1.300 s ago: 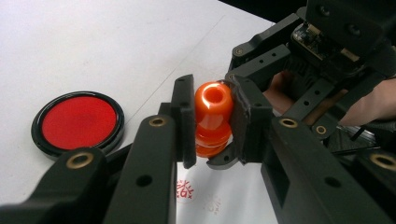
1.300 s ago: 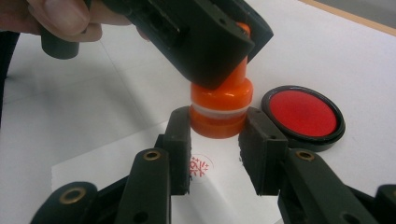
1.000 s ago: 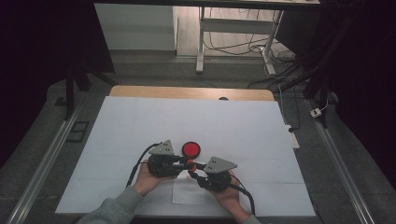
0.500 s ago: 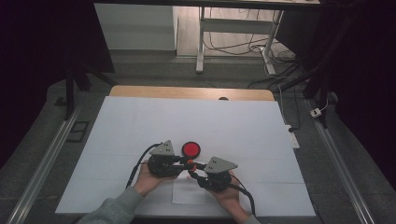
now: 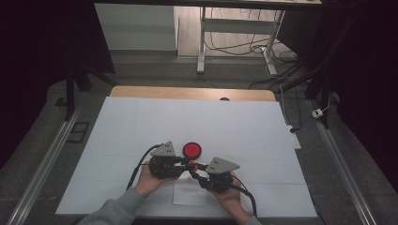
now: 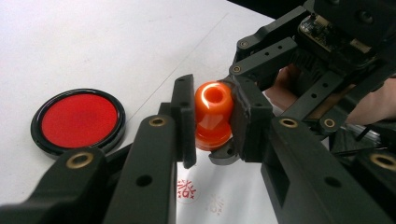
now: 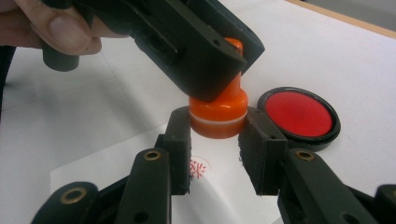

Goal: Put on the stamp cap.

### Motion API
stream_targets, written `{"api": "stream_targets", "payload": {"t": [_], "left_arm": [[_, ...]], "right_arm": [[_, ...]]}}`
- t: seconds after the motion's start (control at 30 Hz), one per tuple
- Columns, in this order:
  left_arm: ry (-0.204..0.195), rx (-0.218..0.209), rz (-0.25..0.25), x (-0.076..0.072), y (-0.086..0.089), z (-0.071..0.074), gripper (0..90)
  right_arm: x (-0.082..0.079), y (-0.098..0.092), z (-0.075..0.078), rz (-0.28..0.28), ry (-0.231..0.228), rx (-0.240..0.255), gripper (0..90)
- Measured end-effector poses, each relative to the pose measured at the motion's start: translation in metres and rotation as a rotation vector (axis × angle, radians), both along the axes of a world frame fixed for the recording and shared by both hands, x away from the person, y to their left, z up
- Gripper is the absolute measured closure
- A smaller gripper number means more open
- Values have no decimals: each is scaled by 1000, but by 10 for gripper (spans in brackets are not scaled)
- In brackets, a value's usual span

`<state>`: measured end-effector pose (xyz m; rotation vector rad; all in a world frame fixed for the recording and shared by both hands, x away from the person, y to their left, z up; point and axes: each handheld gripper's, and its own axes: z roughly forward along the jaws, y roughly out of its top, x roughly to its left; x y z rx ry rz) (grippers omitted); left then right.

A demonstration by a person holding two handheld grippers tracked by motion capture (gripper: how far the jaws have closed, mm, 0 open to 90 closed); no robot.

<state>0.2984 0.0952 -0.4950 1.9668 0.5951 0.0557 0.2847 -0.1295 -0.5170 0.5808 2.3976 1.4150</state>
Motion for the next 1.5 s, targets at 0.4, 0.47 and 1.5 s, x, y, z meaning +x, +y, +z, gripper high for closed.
{"api": "stream_targets", "payload": {"t": [0.4,0.47,1.5], "left_arm": [[3,-29,0,0,1,-3,719],[2,-30,-1,0,1,-4,720],[-17,-4,-3,-4,-3,-9,719]], "right_arm": [[-1,-1,1,-10,-7,-2,646],[-2,-1,1,-9,-8,1,646],[-2,-1,-4,4,10,-17,642]]}}
